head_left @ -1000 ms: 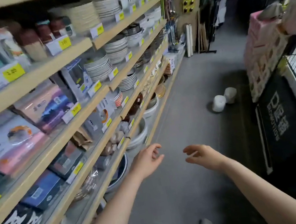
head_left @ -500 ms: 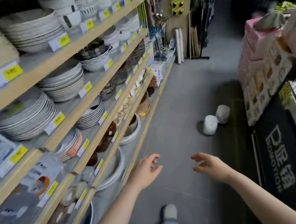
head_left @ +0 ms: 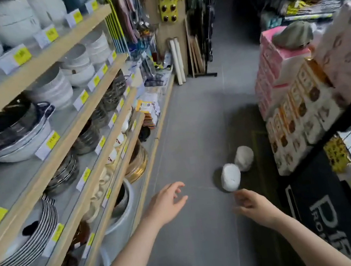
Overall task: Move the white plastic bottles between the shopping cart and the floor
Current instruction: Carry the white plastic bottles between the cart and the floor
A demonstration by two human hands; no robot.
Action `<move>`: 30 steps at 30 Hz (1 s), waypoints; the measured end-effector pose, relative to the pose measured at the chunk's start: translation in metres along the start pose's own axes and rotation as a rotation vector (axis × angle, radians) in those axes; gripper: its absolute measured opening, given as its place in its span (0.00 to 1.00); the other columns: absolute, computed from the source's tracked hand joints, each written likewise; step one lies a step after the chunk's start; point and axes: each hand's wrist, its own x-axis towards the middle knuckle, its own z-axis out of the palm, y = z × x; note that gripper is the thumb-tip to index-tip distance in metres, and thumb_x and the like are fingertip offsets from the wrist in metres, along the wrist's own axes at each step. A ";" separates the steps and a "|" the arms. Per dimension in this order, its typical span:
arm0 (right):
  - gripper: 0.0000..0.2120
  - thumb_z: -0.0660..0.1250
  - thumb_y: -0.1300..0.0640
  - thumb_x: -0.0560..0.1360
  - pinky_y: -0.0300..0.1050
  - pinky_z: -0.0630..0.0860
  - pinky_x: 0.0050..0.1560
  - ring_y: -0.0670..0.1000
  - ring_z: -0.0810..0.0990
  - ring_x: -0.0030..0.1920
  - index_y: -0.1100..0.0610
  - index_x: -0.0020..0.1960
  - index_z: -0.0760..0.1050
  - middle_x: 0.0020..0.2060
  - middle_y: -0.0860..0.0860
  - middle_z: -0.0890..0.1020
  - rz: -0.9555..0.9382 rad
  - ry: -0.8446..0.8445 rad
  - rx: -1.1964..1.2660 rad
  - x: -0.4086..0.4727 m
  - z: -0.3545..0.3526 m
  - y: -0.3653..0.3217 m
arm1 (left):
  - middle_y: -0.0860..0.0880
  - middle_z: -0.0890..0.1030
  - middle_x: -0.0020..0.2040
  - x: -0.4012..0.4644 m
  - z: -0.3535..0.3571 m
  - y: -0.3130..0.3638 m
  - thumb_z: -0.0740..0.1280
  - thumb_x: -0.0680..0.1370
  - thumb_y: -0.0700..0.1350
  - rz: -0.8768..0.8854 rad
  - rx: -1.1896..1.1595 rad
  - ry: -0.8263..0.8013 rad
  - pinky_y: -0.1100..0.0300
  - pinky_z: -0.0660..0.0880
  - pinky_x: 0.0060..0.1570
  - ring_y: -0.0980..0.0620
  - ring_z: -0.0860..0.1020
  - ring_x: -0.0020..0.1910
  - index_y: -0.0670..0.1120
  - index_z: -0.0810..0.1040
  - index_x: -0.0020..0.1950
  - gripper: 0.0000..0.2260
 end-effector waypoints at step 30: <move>0.35 0.67 0.59 0.75 0.42 0.61 0.68 0.55 0.62 0.72 0.52 0.76 0.53 0.74 0.53 0.55 0.188 0.033 0.118 0.582 0.088 0.430 | 0.52 0.51 0.78 0.503 0.523 -0.196 0.62 0.78 0.53 0.094 0.132 -0.288 0.57 0.57 0.71 0.49 0.54 0.75 0.57 0.50 0.77 0.31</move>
